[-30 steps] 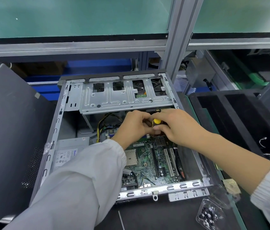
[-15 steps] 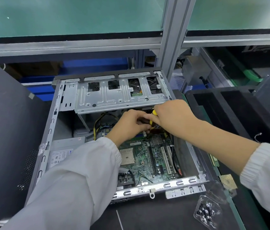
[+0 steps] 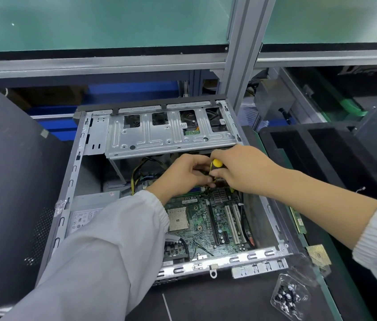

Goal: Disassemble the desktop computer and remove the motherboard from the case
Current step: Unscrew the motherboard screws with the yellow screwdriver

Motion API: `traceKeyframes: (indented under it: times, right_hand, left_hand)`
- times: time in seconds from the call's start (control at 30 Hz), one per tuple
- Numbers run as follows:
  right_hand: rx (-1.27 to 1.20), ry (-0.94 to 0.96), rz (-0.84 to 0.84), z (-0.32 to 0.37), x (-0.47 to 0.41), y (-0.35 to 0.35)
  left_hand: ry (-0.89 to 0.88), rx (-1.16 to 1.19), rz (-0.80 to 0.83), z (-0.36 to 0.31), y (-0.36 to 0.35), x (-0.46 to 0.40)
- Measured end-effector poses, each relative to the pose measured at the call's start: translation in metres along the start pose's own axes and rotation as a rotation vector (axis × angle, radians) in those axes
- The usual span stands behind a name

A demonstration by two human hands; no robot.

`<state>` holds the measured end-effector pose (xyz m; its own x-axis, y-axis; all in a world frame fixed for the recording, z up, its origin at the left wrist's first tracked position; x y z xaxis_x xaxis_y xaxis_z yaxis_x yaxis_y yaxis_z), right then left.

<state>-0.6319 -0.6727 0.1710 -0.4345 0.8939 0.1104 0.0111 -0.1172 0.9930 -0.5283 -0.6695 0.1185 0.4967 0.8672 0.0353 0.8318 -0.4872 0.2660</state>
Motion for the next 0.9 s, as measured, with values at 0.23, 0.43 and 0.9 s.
traceKeyframes:
  times: [0.23, 0.43, 0.9]
  right_hand:
    - [-0.08, -0.036, -0.061, -0.011, 0.0, 0.002]
    - [-0.089, -0.022, -0.069, -0.014, -0.001, 0.0]
    - [-0.125, -0.01, -0.08, -0.014, -0.002, -0.001]
  left_hand:
    - [0.01, 0.082, -0.065, 0.003, 0.003, -0.002]
    - [0.014, 0.074, -0.061, 0.003, 0.0, -0.002]
    - [0.014, 0.045, -0.068, 0.001, 0.002, -0.001]
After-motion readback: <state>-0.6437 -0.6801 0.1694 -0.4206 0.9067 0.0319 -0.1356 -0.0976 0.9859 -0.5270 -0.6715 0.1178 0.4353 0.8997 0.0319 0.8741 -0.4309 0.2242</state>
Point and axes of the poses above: each hand's wrist, its own x-axis away from the middle knuckle, its own y-axis out of the back of the hand, z = x × y, the point moved 6 cm from there along -x, towards the middle knuckle, and after that the axes turned 7 degrees about -y, right-handed, at the moved point
